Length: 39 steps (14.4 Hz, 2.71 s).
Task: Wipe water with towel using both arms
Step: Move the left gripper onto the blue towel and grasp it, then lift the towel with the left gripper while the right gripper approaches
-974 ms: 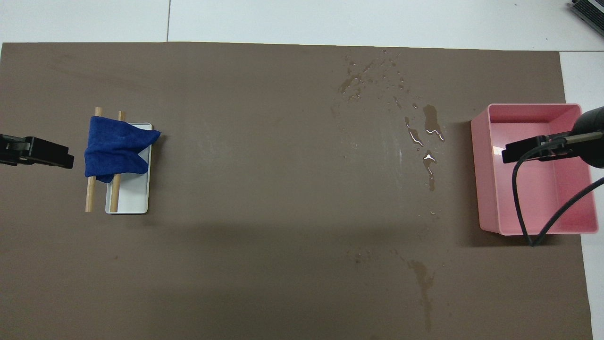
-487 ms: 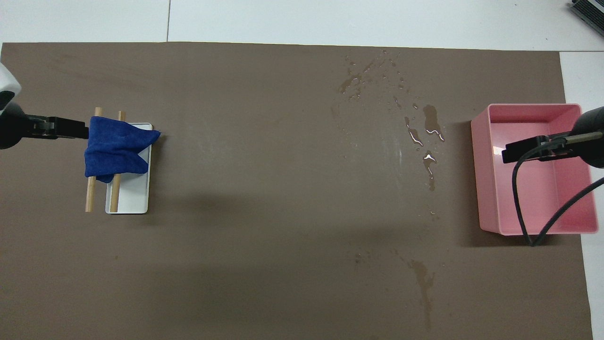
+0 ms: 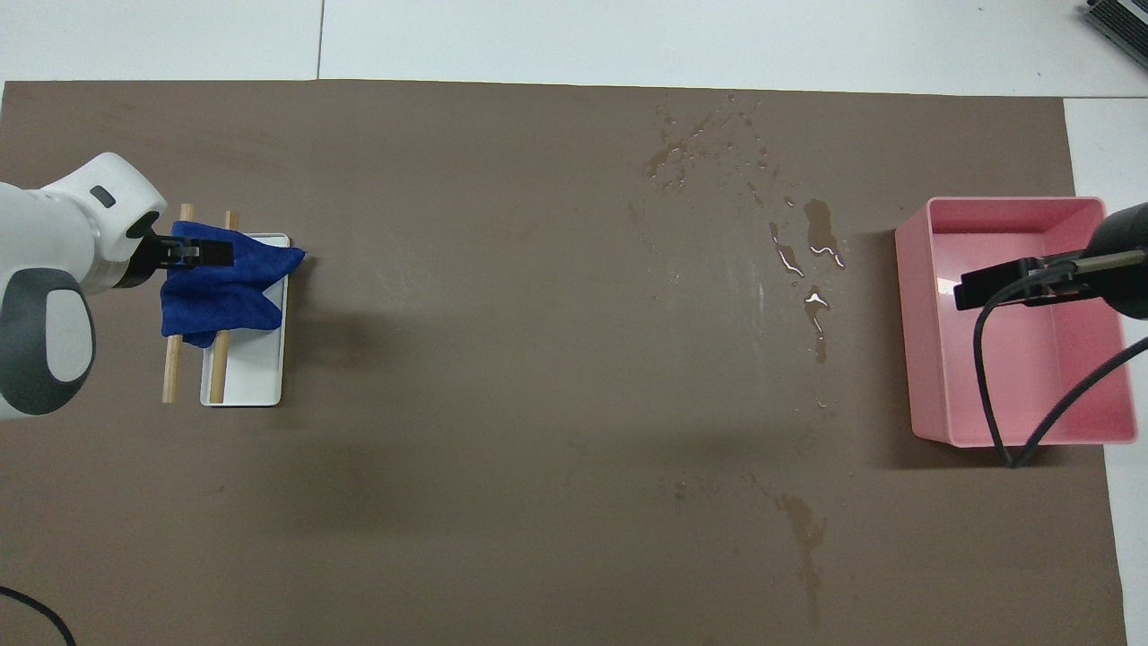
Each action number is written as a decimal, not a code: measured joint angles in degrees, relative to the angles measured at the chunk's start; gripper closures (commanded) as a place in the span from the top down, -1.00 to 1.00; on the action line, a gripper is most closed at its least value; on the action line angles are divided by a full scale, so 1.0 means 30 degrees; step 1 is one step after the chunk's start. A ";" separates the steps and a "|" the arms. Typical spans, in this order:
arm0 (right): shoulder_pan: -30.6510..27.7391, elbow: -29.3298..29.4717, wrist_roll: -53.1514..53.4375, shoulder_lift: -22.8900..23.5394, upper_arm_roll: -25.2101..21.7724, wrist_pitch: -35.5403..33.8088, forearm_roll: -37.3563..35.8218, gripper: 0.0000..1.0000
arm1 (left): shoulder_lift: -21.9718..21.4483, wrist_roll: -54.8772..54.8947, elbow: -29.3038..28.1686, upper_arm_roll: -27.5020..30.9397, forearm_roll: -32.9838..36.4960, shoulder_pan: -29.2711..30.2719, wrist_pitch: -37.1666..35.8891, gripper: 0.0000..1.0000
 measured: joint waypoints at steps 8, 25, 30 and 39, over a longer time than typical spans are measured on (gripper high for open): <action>0.0000 0.0023 0.0000 -0.0571 0.0000 -0.1301 0.0000 1.00 | -0.0216 -0.0667 -0.0295 -0.0018 0.1206 0.0164 0.0295 0.32; 0.0110 -0.3095 0.0453 -0.2499 0.0157 0.0743 0.2756 1.00 | -0.0336 -0.3773 0.1059 -0.0124 0.1075 0.0134 -0.1598 -1.00; 0.0722 -0.5145 0.0678 -0.2494 0.0227 0.3759 0.3249 1.00 | -0.0342 -0.9607 0.4670 -0.0150 -0.6697 0.0130 -0.5943 -1.00; 0.4344 -0.6411 1.8799 -0.2128 0.0347 0.7624 1.0889 1.00 | -0.0467 -2.9503 0.4450 -0.2993 -1.2753 -0.4644 -0.0910 -1.00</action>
